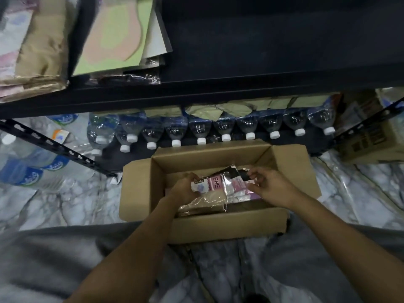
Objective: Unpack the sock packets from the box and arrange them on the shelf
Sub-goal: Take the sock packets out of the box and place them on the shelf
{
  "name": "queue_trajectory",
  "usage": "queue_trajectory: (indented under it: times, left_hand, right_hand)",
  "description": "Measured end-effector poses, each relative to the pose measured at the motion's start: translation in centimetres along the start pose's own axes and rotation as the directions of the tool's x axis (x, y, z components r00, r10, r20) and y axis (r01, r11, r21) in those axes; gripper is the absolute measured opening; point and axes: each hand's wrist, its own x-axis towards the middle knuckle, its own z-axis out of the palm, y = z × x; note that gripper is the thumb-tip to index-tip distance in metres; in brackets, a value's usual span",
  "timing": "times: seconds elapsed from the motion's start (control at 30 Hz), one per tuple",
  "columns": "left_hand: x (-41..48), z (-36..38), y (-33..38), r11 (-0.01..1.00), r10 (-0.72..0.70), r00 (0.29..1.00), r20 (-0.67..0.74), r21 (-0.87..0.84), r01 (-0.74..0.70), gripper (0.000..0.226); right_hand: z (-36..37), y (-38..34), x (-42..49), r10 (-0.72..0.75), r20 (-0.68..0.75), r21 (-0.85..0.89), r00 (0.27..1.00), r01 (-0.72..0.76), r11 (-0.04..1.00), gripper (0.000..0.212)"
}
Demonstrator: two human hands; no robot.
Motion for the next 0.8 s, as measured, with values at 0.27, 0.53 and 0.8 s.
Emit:
queue_trajectory:
  times: [0.27,0.53,0.8]
  left_hand:
    - [3.6,0.9,-3.1,0.968,-0.115,0.989,0.091,0.234,0.091,0.084]
    - [4.2,1.1,-4.5,0.946,-0.134,0.988,0.079,0.306,0.104,0.087]
    - [2.8,-0.2,-4.4,0.943,-0.155,0.987,0.039,0.305,0.136,0.077]
  right_hand:
    - [2.0,2.7,1.9,0.068,0.049,-0.016,0.996,-0.067,0.998,0.028]
    - [1.5,3.8,2.9,0.084,0.007,0.131,0.996,-0.084,0.988,0.026]
    - [1.2,2.9,2.6,0.059,-0.010,0.161,0.998,-0.056,0.985,0.026]
